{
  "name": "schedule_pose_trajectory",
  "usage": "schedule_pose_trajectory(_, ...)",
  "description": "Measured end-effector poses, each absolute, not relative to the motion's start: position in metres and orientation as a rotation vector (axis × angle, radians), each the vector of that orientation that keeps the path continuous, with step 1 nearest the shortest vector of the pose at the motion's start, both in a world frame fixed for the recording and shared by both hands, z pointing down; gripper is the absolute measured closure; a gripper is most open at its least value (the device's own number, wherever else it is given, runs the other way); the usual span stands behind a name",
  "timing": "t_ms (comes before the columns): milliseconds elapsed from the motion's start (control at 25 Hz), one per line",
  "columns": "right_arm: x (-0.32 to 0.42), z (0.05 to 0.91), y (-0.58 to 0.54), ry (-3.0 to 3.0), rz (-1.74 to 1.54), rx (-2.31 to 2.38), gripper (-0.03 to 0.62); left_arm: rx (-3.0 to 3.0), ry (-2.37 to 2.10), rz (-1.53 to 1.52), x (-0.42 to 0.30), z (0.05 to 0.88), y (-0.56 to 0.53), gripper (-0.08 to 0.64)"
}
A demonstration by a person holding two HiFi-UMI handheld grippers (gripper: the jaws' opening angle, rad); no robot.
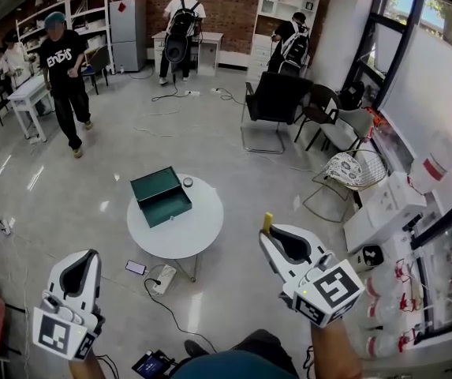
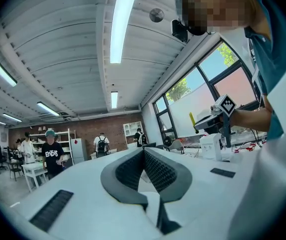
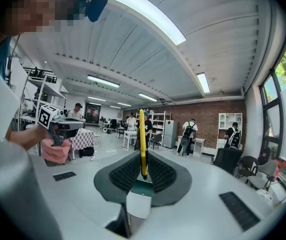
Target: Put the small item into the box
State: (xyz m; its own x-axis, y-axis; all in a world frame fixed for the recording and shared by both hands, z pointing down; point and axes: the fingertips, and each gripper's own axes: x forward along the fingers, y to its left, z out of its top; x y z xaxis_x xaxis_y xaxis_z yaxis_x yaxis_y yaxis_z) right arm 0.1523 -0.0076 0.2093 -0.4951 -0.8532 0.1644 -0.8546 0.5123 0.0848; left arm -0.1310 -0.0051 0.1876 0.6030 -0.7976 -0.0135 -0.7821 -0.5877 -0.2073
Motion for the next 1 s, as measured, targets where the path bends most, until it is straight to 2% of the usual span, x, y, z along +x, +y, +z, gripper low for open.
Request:
schedule_pose_trajectory(520, 0.052, 0.213, -0.079, -2.577, -0.022, 1.363, 0.526, -2.607, 1.421, -0.09, -0.237, 0.198, -0.053, 0.541)
schedule_pose_trajectory(1000, 0.012, 0.241, -0.241, -2.689, -0.003, 1.129, 0.526, -2.537, 1.594, -0.175, -0.26, 0.217, -0.153, 0.541)
